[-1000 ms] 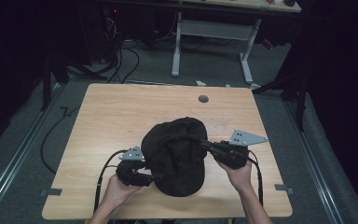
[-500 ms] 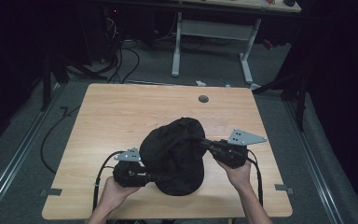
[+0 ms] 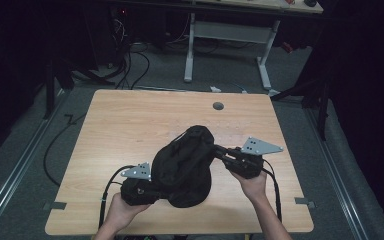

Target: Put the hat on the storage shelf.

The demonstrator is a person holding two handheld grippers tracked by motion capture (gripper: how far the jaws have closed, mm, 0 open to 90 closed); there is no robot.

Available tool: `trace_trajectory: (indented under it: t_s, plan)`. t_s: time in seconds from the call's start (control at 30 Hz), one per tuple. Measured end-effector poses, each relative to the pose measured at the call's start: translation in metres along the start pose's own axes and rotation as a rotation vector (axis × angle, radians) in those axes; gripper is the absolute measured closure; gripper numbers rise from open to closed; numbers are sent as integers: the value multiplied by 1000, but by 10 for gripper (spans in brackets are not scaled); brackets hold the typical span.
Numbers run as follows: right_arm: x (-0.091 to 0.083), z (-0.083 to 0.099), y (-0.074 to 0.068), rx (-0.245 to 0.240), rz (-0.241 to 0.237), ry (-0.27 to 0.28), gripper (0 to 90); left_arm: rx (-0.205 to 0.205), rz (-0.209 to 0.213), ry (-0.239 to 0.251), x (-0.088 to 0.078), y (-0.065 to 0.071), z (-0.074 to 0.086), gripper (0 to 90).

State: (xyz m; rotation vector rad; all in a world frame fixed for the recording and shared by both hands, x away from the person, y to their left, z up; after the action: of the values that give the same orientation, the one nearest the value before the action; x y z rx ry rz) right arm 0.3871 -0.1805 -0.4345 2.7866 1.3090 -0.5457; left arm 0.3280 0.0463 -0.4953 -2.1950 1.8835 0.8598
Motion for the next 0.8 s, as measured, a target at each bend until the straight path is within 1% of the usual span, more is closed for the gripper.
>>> trace_trajectory:
  t_s: [0.07,0.1,0.17,0.27,0.3,0.33,0.53,0.6,0.67,0.7,0.8]
  plan:
    - [0,0,1,15,3,-3,752,6,-7,10,-2,1,0,863]
    - [1,0,2,23,2,-1,730,5,-2,14,-3,2,0,863]
    - [0,0,3,37,4,9,641,-3,22,25,-4,1,0,864]
    - [-2,3,6,57,15,17,567,-2,8,23,-6,-1,1,865]
    - [-2,4,7,59,18,17,554,-1,6,20,-6,-1,1,865]
    - [-3,7,8,63,26,2,539,4,3,15,-5,-1,2,865]
    - [-10,18,13,95,44,-9,472,11,0,8,-3,0,3,866]
    - [-12,19,15,110,38,-7,453,16,-3,13,-4,0,2,866]
    - [-15,21,17,121,43,-9,446,17,-6,23,-6,1,1,866]
    - [-16,23,19,121,50,-10,444,16,-10,27,-7,1,1,866]
    - [-19,30,23,145,67,-26,432,14,-25,38,-11,0,0,866]
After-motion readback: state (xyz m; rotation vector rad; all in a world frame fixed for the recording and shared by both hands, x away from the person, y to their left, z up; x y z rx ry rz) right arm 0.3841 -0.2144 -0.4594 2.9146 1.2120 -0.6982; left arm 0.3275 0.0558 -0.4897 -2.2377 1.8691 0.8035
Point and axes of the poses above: each handheld gripper's, and its own axes: x roughly forward along the jaws, z roughly out of its underside, y roughly to its right, the point moved 7 cm from there along x, roughly forward along the jaws, and after that the axes turned 5 degrees about x, right-handed, at the moved point
